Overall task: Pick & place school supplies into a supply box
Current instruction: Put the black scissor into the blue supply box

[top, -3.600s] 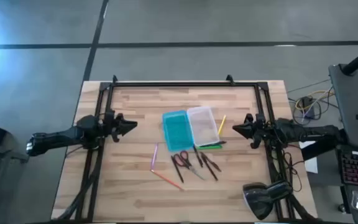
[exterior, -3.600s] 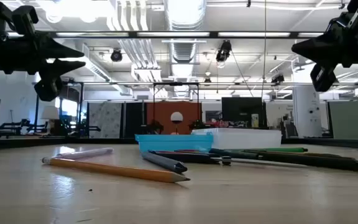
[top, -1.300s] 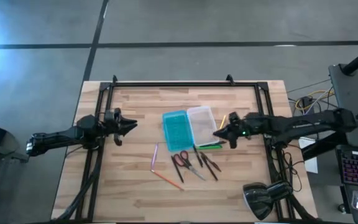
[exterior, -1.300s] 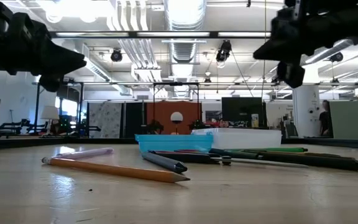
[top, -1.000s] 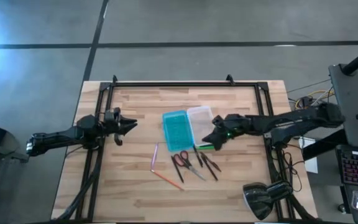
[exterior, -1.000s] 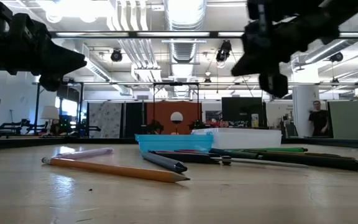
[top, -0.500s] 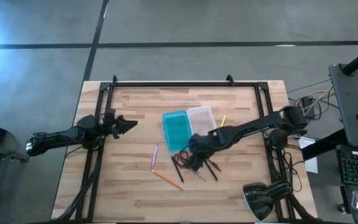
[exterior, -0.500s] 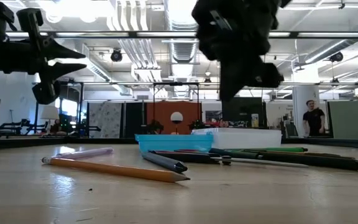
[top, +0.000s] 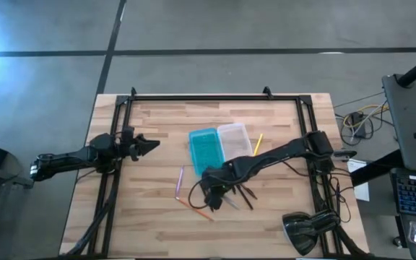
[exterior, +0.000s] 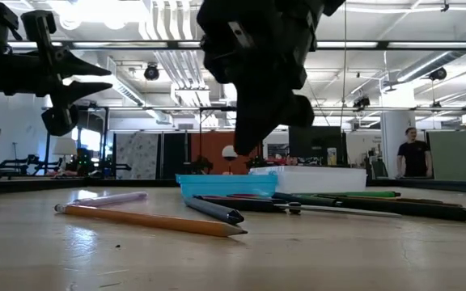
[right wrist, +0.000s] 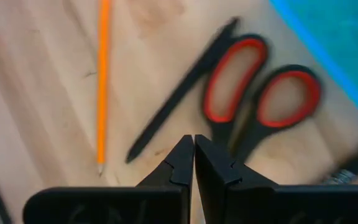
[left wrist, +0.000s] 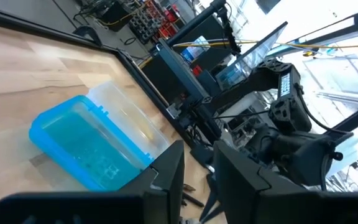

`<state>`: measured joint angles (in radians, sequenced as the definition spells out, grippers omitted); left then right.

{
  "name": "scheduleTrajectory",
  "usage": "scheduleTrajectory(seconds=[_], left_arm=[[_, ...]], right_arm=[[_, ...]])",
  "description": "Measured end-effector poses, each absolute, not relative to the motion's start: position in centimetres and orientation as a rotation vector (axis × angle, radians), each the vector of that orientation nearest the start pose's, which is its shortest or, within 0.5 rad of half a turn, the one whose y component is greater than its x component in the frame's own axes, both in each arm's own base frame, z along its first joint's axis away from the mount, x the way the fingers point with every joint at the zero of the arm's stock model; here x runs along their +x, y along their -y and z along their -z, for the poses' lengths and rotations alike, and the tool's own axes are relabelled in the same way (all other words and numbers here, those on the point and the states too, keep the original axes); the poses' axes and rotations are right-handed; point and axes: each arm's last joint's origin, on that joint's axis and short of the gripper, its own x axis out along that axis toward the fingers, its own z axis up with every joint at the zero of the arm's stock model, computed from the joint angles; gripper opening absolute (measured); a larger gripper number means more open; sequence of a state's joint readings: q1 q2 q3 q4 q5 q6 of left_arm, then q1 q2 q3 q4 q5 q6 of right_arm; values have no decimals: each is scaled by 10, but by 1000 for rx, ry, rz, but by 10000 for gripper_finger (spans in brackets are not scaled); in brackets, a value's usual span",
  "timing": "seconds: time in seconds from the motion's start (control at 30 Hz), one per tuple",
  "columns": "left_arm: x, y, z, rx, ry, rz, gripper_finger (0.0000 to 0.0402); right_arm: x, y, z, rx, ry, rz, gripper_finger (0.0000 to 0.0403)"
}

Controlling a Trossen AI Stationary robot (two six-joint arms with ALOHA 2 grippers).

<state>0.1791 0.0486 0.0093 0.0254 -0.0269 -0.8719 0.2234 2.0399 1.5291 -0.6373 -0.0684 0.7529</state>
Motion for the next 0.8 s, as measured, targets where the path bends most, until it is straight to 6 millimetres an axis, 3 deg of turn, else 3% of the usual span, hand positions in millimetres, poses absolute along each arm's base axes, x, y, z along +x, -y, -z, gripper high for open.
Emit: scheduleTrajectory(seconds=[0.17, 0.53, 0.63, 0.8], left_arm=[[98, -18, -165, -899, 74, -187, 71], [99, -18, -165, -911, 63, -166, 71], [99, -18, -165, -912, 62, -166, 71], [99, -18, -165, -943, 65, -165, 71]], right_arm=[[422, -95, -169, 617, -1241, 183, 33], [428, -92, -180, 571, -1211, 431, 196], [430, -90, -179, 584, -1210, 452, 207], [433, -90, -156, 557, -1246, 501, 202]])
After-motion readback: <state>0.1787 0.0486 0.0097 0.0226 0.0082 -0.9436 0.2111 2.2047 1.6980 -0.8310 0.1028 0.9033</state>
